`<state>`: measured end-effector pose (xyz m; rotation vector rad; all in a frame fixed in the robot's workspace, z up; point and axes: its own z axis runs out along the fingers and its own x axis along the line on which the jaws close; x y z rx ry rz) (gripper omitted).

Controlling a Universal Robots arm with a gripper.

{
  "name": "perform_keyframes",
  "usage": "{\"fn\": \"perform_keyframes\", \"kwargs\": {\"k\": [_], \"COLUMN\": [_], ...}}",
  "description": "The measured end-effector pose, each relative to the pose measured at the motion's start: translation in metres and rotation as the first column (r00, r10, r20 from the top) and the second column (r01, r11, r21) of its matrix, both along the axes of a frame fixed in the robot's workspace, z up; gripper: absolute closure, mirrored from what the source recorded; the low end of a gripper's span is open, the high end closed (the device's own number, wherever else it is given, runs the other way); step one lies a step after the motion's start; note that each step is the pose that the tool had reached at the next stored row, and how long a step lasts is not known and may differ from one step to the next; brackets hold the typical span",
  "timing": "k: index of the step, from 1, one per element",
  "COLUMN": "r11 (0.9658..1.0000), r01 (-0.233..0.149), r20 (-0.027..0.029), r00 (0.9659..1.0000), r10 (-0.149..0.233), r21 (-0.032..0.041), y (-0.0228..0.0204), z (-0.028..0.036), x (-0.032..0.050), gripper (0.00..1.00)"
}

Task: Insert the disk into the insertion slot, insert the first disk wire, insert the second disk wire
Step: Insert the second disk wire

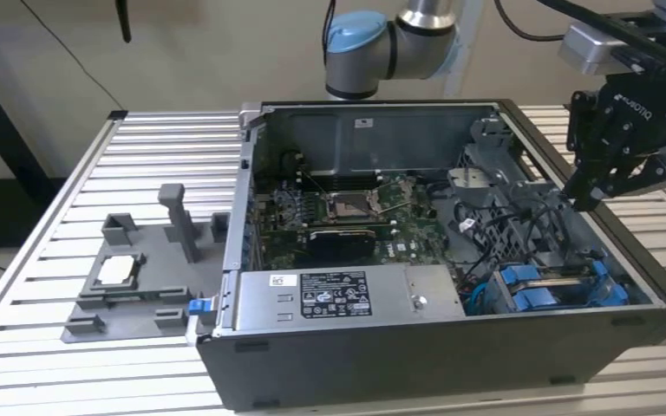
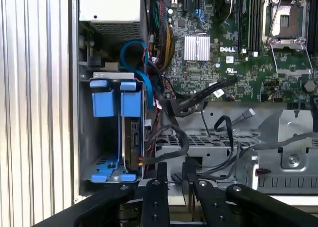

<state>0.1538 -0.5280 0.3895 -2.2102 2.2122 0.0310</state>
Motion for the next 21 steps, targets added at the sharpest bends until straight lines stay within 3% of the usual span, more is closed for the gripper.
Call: {"fn": "perform_keyframes", "kwargs": {"k": [14, 19, 20, 21], "r11": [1.0000, 1.0000, 1.0000, 0.9998], "r01": [-0.001, -0.001, -0.001, -0.002], "r20": [0.0091, 0.0097, 0.0136, 0.0218], "r00": [1.0000, 1.0000, 0.9999, 0.9998], "r10": [0.001, 0.001, 0.001, 0.002], "r21": [-0.0006, -0.0034, -0.0087, -0.0178], "y": [0.0013, 0.0015, 0.0022, 0.0036], "z": [-0.0007, -0.0009, -0.0011, -0.0013], "x": [-0.0464, -0.0494, -0.0496, -0.0499], "gripper": [0.73, 0.73, 0.73, 0.73]}}
